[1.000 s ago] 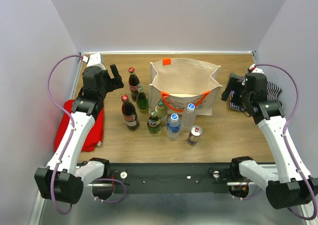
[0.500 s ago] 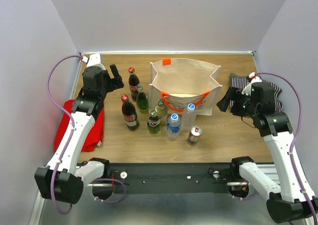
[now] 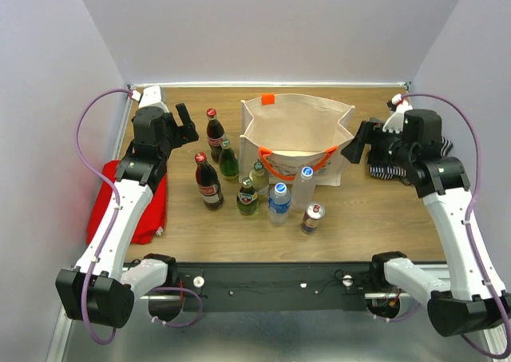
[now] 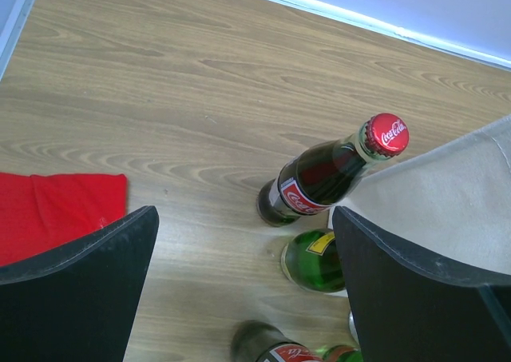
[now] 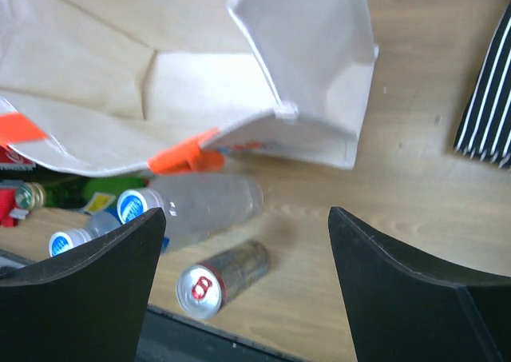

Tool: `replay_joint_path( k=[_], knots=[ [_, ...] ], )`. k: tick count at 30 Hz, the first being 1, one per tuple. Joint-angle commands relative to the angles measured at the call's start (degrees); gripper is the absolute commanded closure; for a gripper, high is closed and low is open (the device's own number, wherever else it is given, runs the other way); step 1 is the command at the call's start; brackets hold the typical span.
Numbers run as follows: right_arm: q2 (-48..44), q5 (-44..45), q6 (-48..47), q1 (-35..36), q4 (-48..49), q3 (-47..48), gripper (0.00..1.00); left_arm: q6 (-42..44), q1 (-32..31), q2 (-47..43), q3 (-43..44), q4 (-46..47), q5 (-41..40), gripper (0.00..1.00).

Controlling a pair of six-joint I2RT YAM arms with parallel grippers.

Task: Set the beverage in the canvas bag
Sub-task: Pick up the drink from the center of the board.

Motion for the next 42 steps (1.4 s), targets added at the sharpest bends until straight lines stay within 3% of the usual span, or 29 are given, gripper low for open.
replay_joint_path(
  k=[1,6,14,24,35,42],
  knots=[
    [4.4,0.4,-1.9,2.7,2.9,7.1,0.14,0.0,0.2,-0.3,1.5,-0.9,-1.8,0.01],
    [10.5,19.1,-0.4,17.9,0.7,12.5,0.16,0.0,0.3,0.3,2.2,-1.3,-1.8,0.01],
    [11.6,23.0,4.5,23.0,1.1,11.9,0.17,0.4,0.3,0.4,2.2,-1.3,-2.3,0.01],
    [15.3,39.7,15.7,43.0,-0.7,8.4,0.18,0.7,0.2,0.6,1.9,-1.3,-2.5,0.01],
    [16.0,47.9,23.7,46.2,-2.4,5.9,0.18,0.6,0.2,0.6,1.3,-1.2,-2.1,0.01],
    [13.1,50.8,24.3,46.2,3.5,-0.7,0.17,0.4,0.2,0.6,1.3,-1.1,-1.4,0.01]
  ],
)
